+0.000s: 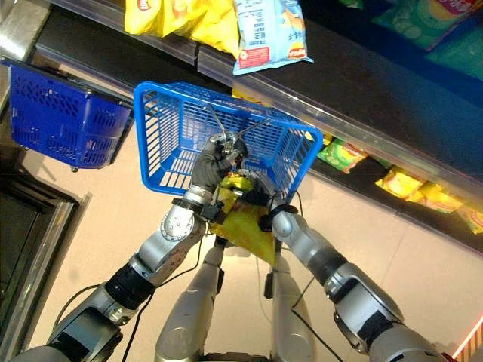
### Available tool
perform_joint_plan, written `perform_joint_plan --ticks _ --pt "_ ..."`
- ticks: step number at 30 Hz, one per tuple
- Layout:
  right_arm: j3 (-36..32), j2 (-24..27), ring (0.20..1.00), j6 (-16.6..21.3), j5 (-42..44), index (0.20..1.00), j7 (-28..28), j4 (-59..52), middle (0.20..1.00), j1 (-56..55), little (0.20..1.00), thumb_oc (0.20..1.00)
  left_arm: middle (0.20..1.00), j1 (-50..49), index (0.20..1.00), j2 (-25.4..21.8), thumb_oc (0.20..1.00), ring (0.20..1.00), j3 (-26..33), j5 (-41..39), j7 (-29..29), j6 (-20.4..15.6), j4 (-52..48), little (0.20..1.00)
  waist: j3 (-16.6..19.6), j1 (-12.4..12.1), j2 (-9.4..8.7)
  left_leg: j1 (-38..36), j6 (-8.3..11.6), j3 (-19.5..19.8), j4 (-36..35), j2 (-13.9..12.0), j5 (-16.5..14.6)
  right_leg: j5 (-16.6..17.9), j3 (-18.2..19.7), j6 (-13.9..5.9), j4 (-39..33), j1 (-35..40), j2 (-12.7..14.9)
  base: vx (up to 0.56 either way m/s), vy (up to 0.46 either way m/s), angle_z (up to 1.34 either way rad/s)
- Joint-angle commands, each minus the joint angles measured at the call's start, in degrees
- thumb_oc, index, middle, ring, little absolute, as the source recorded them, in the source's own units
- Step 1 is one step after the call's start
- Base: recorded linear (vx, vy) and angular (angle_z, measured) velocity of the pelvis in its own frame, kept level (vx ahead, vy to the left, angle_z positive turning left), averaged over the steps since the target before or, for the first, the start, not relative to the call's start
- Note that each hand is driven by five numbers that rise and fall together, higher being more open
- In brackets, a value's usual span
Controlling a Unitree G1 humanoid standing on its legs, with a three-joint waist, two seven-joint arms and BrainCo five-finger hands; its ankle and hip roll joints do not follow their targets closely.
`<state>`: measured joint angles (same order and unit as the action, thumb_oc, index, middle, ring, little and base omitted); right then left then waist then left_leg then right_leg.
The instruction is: Pick up the snacks into the basket
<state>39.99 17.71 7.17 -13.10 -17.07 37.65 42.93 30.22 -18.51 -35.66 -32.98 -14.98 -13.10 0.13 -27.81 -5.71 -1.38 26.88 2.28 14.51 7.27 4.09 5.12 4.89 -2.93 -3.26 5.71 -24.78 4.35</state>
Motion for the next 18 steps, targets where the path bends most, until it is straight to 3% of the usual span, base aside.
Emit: perform_joint_plan --ticks 1,8,18 --pt "-1.9 -4.9 0.2 1.0 0.3 0.2 -3.3 5.5 0.2 8.1 0.2 0.2 0.2 7.6 0.2 6.6 0.2 0.2 -2.9 -2.0 4.4 -6.1 -10.4 0.2 0.6 -1.6 0.86 2.4 -0.74 0.2 3.8 3.8 -3.6 -2.4 0.9 -4.29 2.4 -1.4 3.8 -0.04 -0.006 0.12" --pt "-6.9 -0.1 0.2 0.1 7.7 0.2 -7.1 18.7 0.2 19.5 0.2 0.2 0.2 6.9 0.2 5.3 0.2 0.2 -6.1 -5.0 7.4 -4.7 -11.3 0.2 0.0 -3.5 1.32 2.6 -0.67 0.7 3.7 4.1 -3.4 -1.9 0.5 -4.16 2.2 -1.6 3.9 -0.02 -0.014 0.08" --pt "-5.0 2.6 0.2 -0.8 12.5 0.2 -6.0 29.0 0.2 29.3 0.2 0.2 0.2 8.6 0.2 5.0 0.2 0.2 -7.7 -7.2 9.3 -3.2 -11.5 0.2 -0.9 -5.1 1.9 3.3 -0.69 0.9 4.1 4.6 -3.4 -1.8 0.0 -4.28 2.4 -2.1 4.0 0.0 -0.001 0.04"
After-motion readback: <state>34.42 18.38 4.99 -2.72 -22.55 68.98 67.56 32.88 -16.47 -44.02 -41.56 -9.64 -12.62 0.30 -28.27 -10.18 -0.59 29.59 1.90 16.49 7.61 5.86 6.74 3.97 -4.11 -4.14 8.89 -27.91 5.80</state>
